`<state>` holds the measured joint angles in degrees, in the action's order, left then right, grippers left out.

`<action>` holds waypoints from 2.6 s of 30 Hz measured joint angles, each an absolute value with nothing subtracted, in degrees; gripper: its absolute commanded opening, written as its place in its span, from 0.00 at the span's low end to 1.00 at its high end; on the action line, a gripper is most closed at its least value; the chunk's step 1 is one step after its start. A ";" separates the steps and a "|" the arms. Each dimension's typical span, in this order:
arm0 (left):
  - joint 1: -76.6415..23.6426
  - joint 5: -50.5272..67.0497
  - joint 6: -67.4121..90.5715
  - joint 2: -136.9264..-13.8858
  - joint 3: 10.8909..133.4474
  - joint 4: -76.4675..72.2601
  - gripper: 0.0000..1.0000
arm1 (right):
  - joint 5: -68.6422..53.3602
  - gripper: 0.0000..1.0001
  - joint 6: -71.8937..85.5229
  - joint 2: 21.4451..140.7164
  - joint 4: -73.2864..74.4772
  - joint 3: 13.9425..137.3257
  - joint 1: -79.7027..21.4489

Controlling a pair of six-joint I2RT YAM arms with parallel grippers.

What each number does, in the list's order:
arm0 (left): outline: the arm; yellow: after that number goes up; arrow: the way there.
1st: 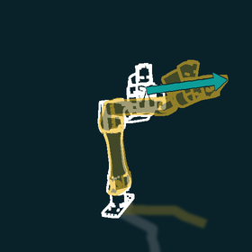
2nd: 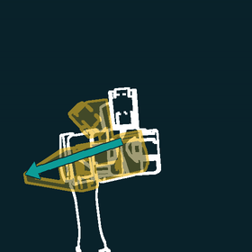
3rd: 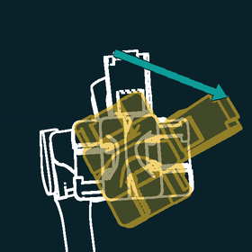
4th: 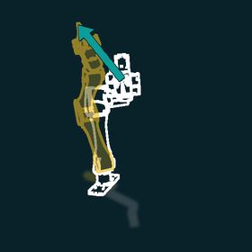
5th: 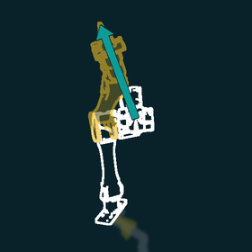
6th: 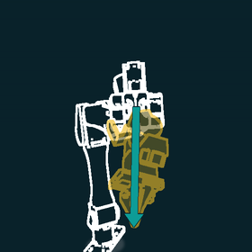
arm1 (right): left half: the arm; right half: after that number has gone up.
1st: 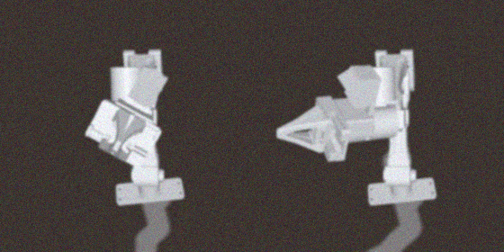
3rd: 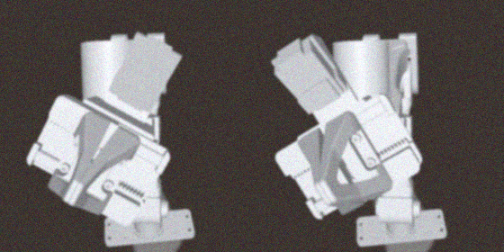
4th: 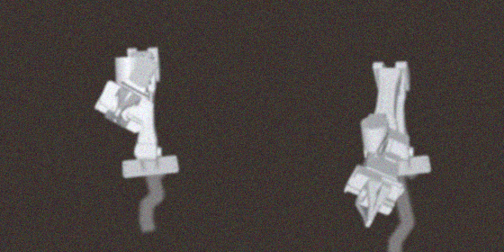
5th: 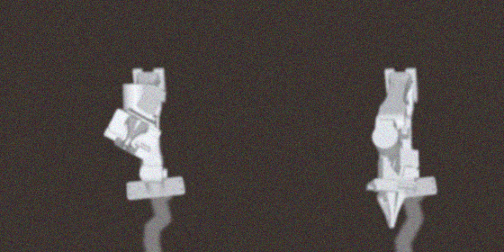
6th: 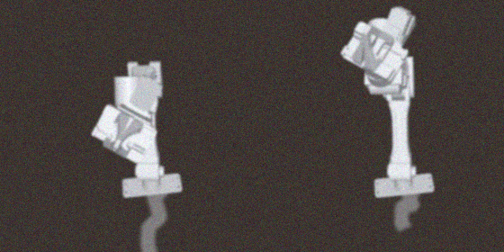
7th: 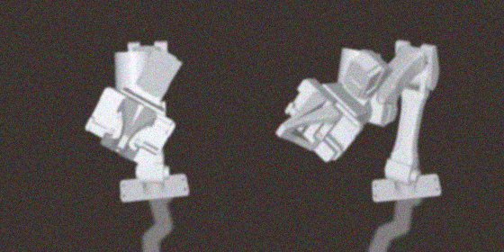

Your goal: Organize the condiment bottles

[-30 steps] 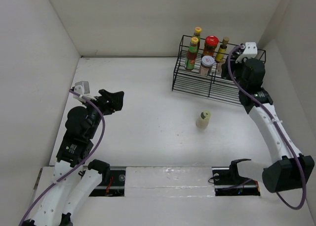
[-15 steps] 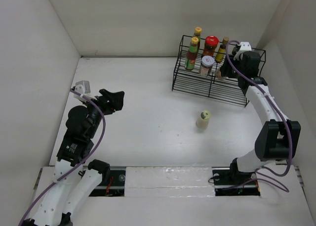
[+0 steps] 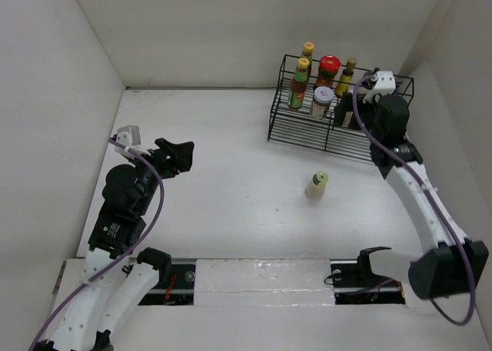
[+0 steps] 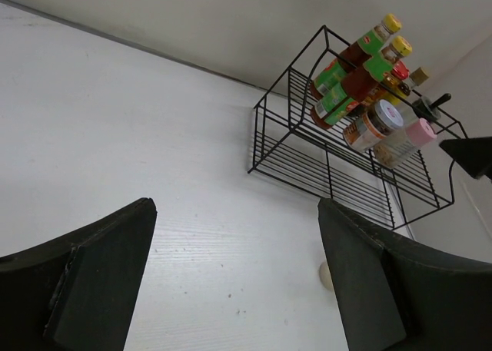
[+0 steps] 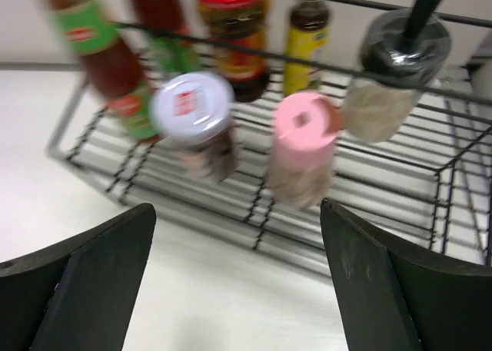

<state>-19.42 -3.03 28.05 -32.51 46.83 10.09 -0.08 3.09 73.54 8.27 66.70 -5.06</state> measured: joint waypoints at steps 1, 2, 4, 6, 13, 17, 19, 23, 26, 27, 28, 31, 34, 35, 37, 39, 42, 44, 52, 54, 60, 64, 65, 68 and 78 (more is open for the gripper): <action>-19.42 -3.01 28.05 -32.45 46.83 10.09 0.82 | 0.84 0.93 3.44 69.60 7.46 64.20 -6.76; -19.42 -3.05 28.05 -32.40 46.83 10.09 0.82 | 1.56 0.93 3.70 65.76 7.01 61.56 -8.51; -19.42 -3.05 28.05 -32.23 46.83 10.07 0.85 | 2.48 0.94 4.38 59.16 6.24 56.49 -12.01; -19.42 -3.05 28.03 -32.08 46.83 10.07 0.85 | 2.87 0.96 5.08 55.13 6.70 51.96 -14.31; -19.42 -2.96 28.03 -32.05 46.83 10.09 0.87 | 0.45 0.98 8.01 50.94 13.63 33.71 -18.90; -19.42 -2.96 28.03 -32.05 46.83 10.09 0.87 | -2.31 0.95 8.40 53.34 14.92 29.98 -21.32; -19.42 -2.96 28.03 -32.08 46.83 10.09 0.87 | -2.24 0.92 8.38 55.37 13.80 30.30 -22.39; -19.42 -2.96 28.03 -32.03 46.83 10.09 0.87 | 1.10 0.81 8.40 58.87 10.28 30.70 -23.64; -19.42 -2.90 28.03 -32.03 46.83 10.09 0.87 | 4.27 0.64 8.43 60.47 7.64 30.85 -24.16; -19.42 -2.79 28.03 -32.03 46.83 10.09 0.87 | 5.19 0.59 8.43 61.06 6.96 31.09 -24.27; -19.42 -2.68 28.03 -32.03 46.83 10.09 0.87 | 6.17 0.56 8.51 61.58 6.37 31.35 -24.49; -19.42 -2.44 28.03 -32.03 46.83 10.09 0.87 | 9.23 0.47 8.86 61.84 5.56 31.77 -25.30; -19.42 -2.31 28.03 -32.03 46.83 10.09 0.87 | 12.21 0.45 8.78 59.75 6.48 33.12 -26.15; -19.42 -2.26 28.03 -32.03 46.83 10.09 0.87 | 13.32 0.44 8.60 58.61 7.25 34.30 -26.26; -19.42 -1.98 28.03 -32.05 46.83 10.07 0.87 | 15.14 0.44 7.62 56.21 8.10 38.02 -25.67; -19.42 -1.87 28.03 -32.08 46.83 10.09 0.87 | 16.10 0.43 6.44 54.72 8.16 42.98 -23.03; -19.42 -1.83 28.03 -32.03 46.83 10.09 0.87 | 16.21 0.42 4.73 55.64 7.55 52.29 -15.25; -19.42 -1.85 28.03 -32.01 46.83 10.09 0.87 | 15.29 0.42 4.38 56.60 6.28 56.51 -9.50; -19.42 -1.85 28.03 -32.03 46.83 10.07 0.89 | 6.04 0.43 4.25 69.32 5.63 65.91 5.98; -19.42 -1.85 28.03 -32.05 46.83 10.09 0.89 | 4.05 0.43 4.27 73.23 5.82 66.35 7.25; -19.42 -1.85 28.03 -32.16 46.83 10.07 0.89 | 0.54 0.51 4.23 80.68 6.98 66.57 9.28; -19.42 -1.85 28.03 -32.88 46.83 10.09 0.90 | -0.34 0.76 4.34 81.28 6.85 67.07 9.41; -19.42 -1.85 28.03 -33.01 46.83 10.09 0.90 | -0.51 0.84 4.49 81.41 6.94 67.07 9.41; -19.42 -1.85 28.03 -33.34 46.83 10.07 0.91 | -0.91 0.94 4.60 81.43 7.07 67.07 9.41; -19.42 -1.91 27.79 -33.63 46.83 10.11 1.00 | -1.85 1.00 5.28 64.36 5.10 66.41 6.63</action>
<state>-19.42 -1.91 27.79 -33.63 46.83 10.11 -1.85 5.28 64.36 5.10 66.41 6.63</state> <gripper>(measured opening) 0.993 0.998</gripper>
